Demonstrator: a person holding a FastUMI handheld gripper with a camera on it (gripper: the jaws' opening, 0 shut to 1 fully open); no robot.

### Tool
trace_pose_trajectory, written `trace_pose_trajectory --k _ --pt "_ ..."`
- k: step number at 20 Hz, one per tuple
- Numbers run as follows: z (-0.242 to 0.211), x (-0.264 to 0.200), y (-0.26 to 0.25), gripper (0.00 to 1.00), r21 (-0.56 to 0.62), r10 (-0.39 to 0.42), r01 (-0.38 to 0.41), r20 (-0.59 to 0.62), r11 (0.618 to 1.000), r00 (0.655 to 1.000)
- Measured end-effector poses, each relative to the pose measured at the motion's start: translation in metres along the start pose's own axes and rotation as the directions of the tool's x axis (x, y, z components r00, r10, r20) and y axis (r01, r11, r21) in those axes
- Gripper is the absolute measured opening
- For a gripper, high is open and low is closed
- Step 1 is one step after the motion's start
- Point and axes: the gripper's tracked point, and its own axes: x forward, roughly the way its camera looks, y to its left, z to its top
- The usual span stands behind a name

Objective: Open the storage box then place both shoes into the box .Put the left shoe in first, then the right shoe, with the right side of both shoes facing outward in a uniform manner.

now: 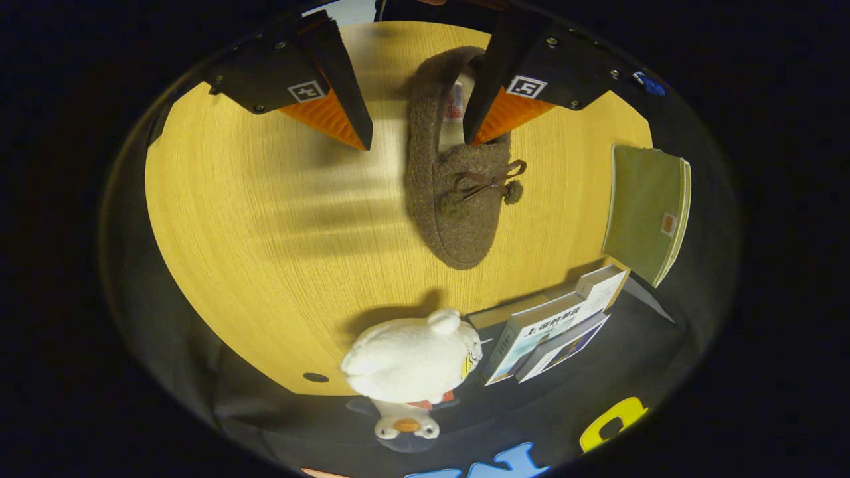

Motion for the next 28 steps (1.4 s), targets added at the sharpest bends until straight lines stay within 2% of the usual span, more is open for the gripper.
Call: trace_pose_trajectory --k 5,6,7,9,10,11,12,13,19,23,28 --pt "0.004 0.024 -0.004 0.78 0.033 -0.037 0.037 -0.01 0.999 0.999" --pt "0.002 0.028 -0.002 0.73 0.033 -0.026 0.026 -0.016 0.999 1.0" --pt "0.004 0.031 0.009 0.72 0.049 0.029 -0.028 -0.014 0.998 0.999" --pt "0.005 0.035 0.009 0.27 0.048 0.024 -0.023 -0.018 0.999 1.0" --pt "0.008 0.04 0.002 0.27 0.059 0.0 0.001 -0.002 0.998 1.0" --pt "0.013 0.032 0.002 0.09 0.062 -0.01 0.01 0.002 0.998 1.0" --pt "0.018 0.02 -0.001 0.09 0.072 -0.034 0.034 0.011 0.997 0.999" --pt "0.015 0.034 0.0 0.01 0.079 -0.047 0.046 0.01 0.996 0.999" --pt "0.023 0.019 0.016 0.01 0.057 -0.05 0.05 0.006 0.997 0.999" --pt "0.032 0.011 0.039 0.0 0.058 0.005 -0.006 0.02 0.998 1.0" --pt "0.043 0.0 0.06 0.0 0.012 0.018 -0.018 0.032 1.0 0.999"
